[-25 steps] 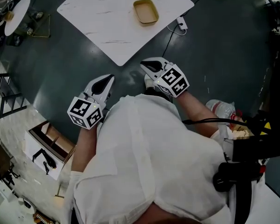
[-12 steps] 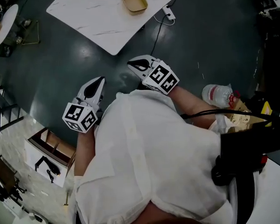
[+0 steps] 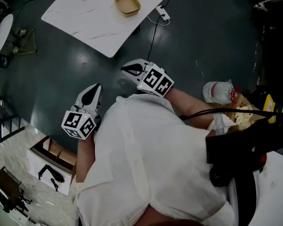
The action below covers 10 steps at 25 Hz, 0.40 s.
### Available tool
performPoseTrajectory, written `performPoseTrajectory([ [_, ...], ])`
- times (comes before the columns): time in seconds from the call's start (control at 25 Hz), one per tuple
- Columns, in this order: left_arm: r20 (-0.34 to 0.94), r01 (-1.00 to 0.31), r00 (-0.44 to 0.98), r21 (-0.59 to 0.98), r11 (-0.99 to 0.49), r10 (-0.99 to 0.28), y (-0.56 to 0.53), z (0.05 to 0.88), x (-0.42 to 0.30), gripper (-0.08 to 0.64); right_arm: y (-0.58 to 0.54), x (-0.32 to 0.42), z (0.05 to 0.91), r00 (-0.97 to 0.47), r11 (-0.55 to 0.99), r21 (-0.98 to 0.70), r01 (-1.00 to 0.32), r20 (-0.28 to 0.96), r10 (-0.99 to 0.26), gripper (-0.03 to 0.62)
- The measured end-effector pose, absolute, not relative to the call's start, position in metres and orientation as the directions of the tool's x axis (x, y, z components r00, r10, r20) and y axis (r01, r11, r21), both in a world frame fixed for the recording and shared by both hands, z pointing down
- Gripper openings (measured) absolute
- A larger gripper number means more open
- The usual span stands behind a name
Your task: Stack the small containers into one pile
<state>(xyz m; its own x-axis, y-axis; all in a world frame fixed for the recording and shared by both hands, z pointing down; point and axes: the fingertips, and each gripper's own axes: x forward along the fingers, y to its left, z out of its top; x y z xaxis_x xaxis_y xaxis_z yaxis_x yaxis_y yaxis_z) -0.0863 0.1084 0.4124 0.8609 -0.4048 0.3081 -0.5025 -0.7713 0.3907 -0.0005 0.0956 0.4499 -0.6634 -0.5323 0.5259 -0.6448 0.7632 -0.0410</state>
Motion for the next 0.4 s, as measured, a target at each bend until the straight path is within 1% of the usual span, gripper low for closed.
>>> performPoseTrajectory([
  [0.4, 0.313, -0.479, 0.873, 0.394, -0.784, -0.375, 0.1044, 0.4183, -0.0853, 0.008, 0.0947, 0.0044, 0.4556, -0.64, 0.739, -0.043, -0.672, 0.536, -0.551, 0.006],
])
